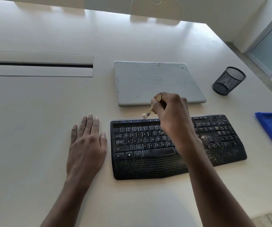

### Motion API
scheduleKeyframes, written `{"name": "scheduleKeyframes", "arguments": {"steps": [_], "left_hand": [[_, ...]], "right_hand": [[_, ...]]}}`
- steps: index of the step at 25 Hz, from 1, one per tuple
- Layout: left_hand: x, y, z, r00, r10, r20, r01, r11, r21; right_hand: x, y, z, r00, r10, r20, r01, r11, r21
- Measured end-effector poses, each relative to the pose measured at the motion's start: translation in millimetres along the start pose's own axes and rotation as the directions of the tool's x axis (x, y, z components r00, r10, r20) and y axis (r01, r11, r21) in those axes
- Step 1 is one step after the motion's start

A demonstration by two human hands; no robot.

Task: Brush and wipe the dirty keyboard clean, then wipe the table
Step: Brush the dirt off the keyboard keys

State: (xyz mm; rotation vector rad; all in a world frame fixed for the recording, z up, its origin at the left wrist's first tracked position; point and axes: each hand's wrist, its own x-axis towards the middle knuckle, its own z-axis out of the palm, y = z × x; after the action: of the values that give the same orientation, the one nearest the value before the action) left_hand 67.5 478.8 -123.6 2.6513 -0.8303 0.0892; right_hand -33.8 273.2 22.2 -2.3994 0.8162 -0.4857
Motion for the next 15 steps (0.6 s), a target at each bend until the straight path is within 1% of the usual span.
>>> {"name": "scheduleKeyframes", "arguments": {"steps": [3, 5, 7, 9, 11, 12, 14, 15], "left_hand": [[0, 1, 0, 1.000, 0.001, -0.003, -0.001, 1.000, -0.005], [0, 1, 0, 1.000, 0.001, 0.000, -0.001, 1.000, 0.000], [0, 1, 0, 1.000, 0.002, -0.003, -0.002, 1.000, -0.001], [0, 1, 0, 1.000, 0.001, -0.012, -0.001, 1.000, -0.007], [0, 1, 1, 1.000, -0.002, -0.017, 0.002, 1.000, -0.005], [0, 1, 1, 1.000, -0.001, -0.018, 0.001, 1.000, -0.002], [1, 0, 2, 1.000, 0.000, -0.017, 0.000, 1.000, -0.002], [1, 0, 2, 1.000, 0.000, -0.015, 0.000, 1.000, -0.005]], "right_hand": [[0, 2, -1, 0.999, 0.030, 0.043, -0.029, 0.999, -0.012], [0, 2, -1, 1.000, 0.023, 0.010, -0.023, 1.000, 0.014], [1, 1, 1, 1.000, -0.001, -0.016, 0.001, 1.000, -0.001], [-1, 1, 1, 1.000, 0.009, 0.027, -0.008, 1.000, -0.029], [-3, 2, -6, 0.997, 0.042, 0.067, -0.042, 0.999, -0.009], [-3, 3, -11, 0.997, 0.039, 0.064, -0.039, 0.999, 0.004], [0, 1, -17, 0.998, -0.029, 0.061, 0.028, 1.000, 0.008], [2, 0, -17, 0.993, -0.075, 0.096, 0.073, 0.997, 0.022]]}}
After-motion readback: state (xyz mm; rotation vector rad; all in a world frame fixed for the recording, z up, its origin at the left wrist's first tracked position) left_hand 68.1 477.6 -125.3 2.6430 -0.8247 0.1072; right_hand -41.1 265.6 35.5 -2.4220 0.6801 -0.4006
